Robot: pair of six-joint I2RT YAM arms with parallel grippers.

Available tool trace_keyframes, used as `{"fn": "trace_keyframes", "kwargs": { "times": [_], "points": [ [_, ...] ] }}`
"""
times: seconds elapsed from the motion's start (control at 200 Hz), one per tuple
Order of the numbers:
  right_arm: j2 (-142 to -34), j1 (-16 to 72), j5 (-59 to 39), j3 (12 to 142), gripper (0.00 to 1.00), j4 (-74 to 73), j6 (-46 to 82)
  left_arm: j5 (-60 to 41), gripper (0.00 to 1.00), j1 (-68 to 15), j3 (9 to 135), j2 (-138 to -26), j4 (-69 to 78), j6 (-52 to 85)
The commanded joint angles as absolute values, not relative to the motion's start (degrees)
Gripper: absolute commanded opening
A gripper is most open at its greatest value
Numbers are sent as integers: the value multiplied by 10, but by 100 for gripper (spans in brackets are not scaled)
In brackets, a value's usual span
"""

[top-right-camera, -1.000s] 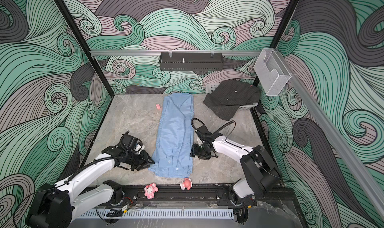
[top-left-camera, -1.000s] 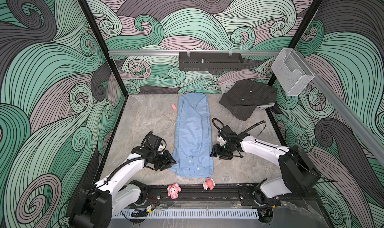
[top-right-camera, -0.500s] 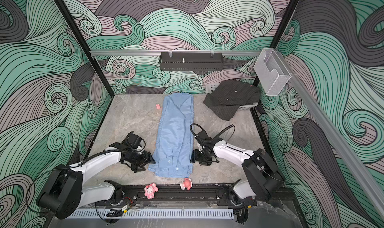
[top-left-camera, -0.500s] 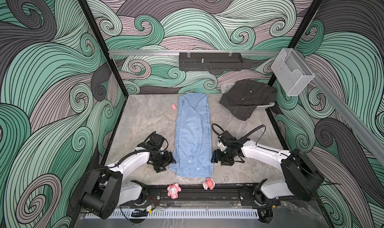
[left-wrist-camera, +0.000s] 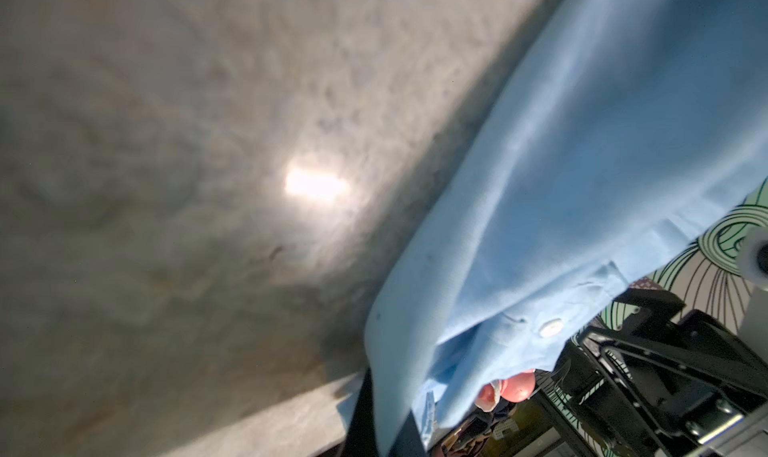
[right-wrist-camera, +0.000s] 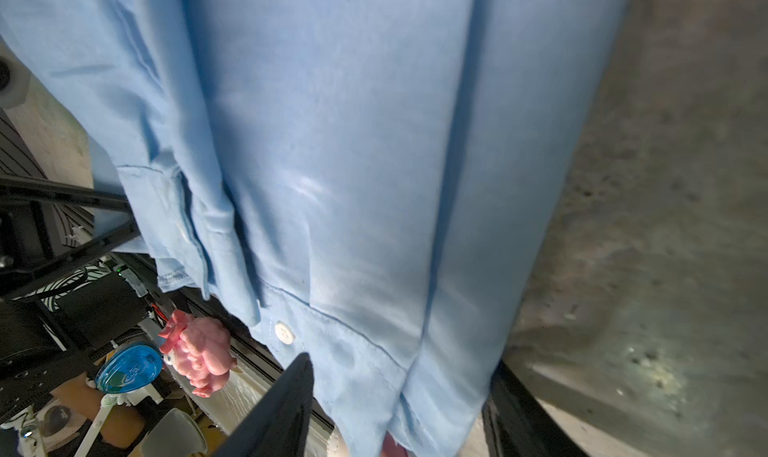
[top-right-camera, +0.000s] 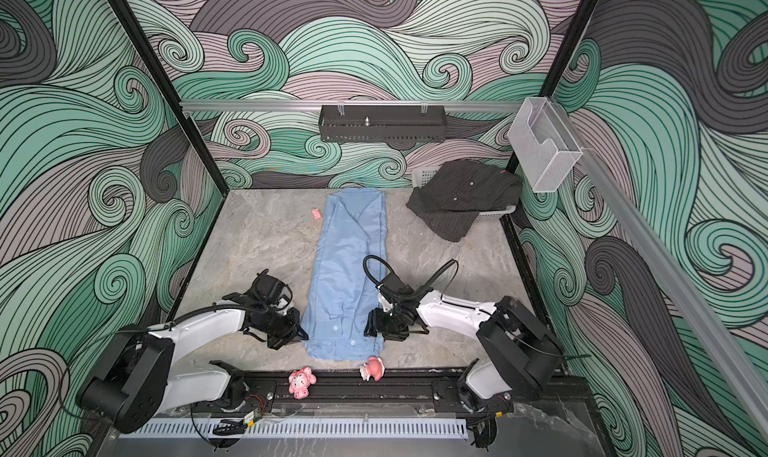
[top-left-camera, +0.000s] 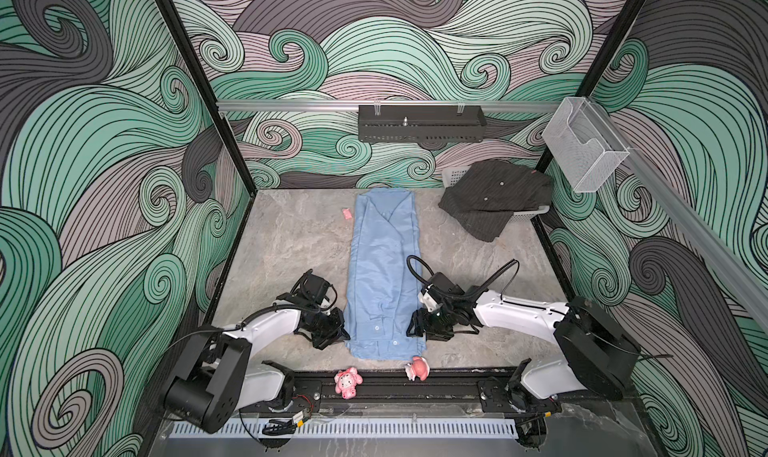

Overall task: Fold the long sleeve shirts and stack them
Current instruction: 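Grasp the near hem corners of the light blue shirt with both grippers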

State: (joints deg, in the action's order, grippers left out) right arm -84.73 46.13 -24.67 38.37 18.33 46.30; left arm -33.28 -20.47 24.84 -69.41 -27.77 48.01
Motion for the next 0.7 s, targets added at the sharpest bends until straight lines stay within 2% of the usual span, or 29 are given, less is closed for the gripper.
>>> {"fn": "trace_keyframes", "kwargs": {
  "times": [0.0, 0.055, 0.17, 0.32, 0.475, 0.695],
  "points": [
    [-868, 467, -244, 367, 58, 168, 482, -342, 0, -214, 252, -643, -307, 512],
    [-870, 468, -244, 367, 57, 168, 483, -340, 1, -216, 246, -624, -310, 519],
    [-869, 468, -241, 368, 61, 173, 484, -344, 38, -216, 222, -621, -290, 541],
    [-853, 471, -231, 363, 67, 200, 485, -329, 60, -216, 219, -636, -275, 542],
    [-831, 471, -224, 339, 68, 217, 496, -346, 59, -216, 215, -686, -231, 537],
    [-854, 484, -250, 327, 61, 167, 516, -377, 35, -222, 199, -721, -210, 529]
  ]
}}
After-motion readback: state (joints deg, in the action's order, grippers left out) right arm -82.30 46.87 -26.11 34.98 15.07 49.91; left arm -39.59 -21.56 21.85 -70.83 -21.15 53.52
